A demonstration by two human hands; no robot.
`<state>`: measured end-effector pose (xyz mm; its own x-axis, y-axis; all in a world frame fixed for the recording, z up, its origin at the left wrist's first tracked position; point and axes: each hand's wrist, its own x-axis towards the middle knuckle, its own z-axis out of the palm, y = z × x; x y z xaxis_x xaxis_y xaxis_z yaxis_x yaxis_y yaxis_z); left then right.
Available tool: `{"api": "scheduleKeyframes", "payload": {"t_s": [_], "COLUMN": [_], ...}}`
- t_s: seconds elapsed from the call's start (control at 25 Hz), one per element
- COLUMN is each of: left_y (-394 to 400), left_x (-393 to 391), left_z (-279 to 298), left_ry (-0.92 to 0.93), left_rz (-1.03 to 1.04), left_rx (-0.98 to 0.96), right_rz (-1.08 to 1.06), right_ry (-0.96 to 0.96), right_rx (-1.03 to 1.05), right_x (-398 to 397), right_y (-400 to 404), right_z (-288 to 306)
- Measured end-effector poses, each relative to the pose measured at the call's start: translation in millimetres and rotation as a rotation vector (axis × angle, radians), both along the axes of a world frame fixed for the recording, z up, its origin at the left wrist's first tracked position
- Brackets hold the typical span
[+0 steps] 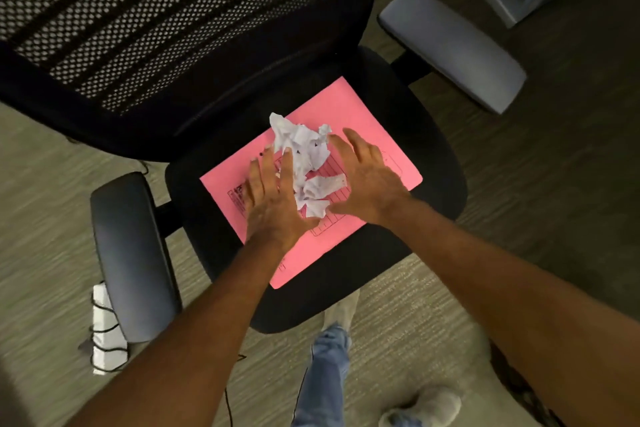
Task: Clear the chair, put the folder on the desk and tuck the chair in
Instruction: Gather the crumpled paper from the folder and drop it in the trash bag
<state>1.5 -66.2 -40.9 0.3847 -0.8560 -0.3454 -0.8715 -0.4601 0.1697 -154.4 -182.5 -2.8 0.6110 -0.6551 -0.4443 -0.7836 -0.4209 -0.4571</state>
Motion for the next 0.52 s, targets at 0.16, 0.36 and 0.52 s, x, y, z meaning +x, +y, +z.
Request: {"api": "scheduleKeyframes", "payload": {"t_s": [0.16,0.36,0.52], "left_y": [-34.0,-60.6,-70.6], "left_x": [27.8,43.3,49.1], "left_z": [-6.4,-5.8,-7.0], "left_ry": [-0.032,-0.016,0.023], "left_rz": [-0.141,-0.257,-0.245], "left_rx": [0.017,0.105,0.143], "right_rz": [0.076,0.198,0.23], "right_ry": [0.065,0.159,0.166], "right_rx": [-0.028,-0.047,-0.075], "right_x": [23.5,42.6,52.2], "right_y": [-21.1,-40.2,-39.3], "right_z": [-6.3,-6.4,-15.0]}}
